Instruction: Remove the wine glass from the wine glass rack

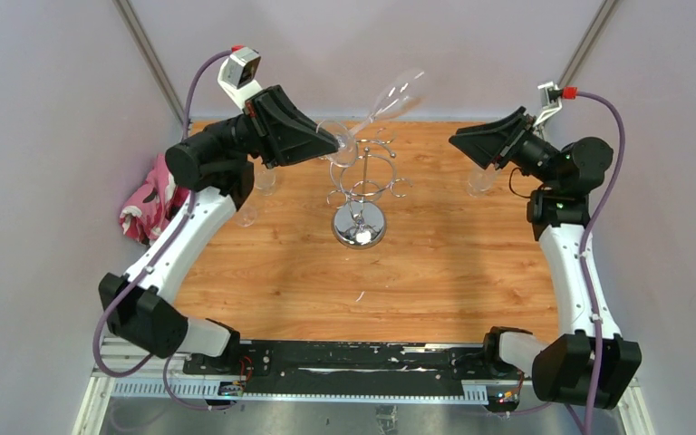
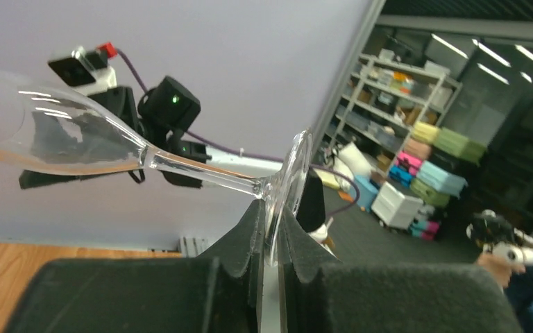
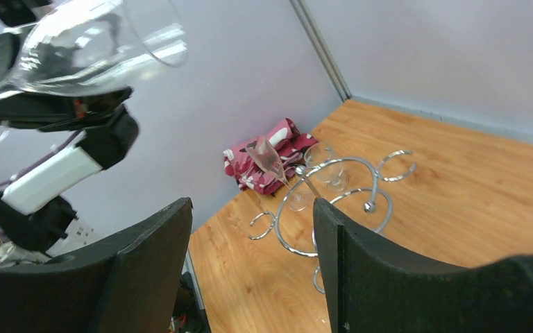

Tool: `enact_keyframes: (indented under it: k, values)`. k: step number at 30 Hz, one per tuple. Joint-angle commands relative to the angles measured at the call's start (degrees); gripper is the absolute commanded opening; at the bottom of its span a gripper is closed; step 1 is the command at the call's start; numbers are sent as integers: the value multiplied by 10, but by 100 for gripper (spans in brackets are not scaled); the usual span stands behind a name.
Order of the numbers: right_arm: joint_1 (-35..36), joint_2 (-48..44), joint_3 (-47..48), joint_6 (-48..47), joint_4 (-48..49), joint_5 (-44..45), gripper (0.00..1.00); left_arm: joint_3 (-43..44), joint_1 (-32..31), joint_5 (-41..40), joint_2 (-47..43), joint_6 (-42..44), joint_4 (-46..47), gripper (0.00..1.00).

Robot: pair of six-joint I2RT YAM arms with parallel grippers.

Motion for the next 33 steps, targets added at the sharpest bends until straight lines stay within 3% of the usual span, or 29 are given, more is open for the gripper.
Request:
enact_keyframes:
  k: [1, 7, 12, 21, 26, 33]
  values:
    - [-9, -15, 27, 68, 162, -57, 69, 23, 0, 97, 33, -148, 279, 0]
    - [-9, -12, 38, 156, 299, -61, 68, -56, 0, 117, -12, -41, 278, 0]
    - [-8, 17, 55, 198, 341, -52, 68, -55, 0, 117, -15, -45, 278, 0]
    - [28, 140, 158, 380, 523, -37, 68, -58, -2, 101, 10, -45, 278, 0]
    - [95, 175, 199, 394, 523, -46, 68, -48, -3, 98, 22, -50, 279, 0]
    - [158, 178, 199, 329, 446, -65, 68, -39, -3, 97, 39, -56, 279, 0]
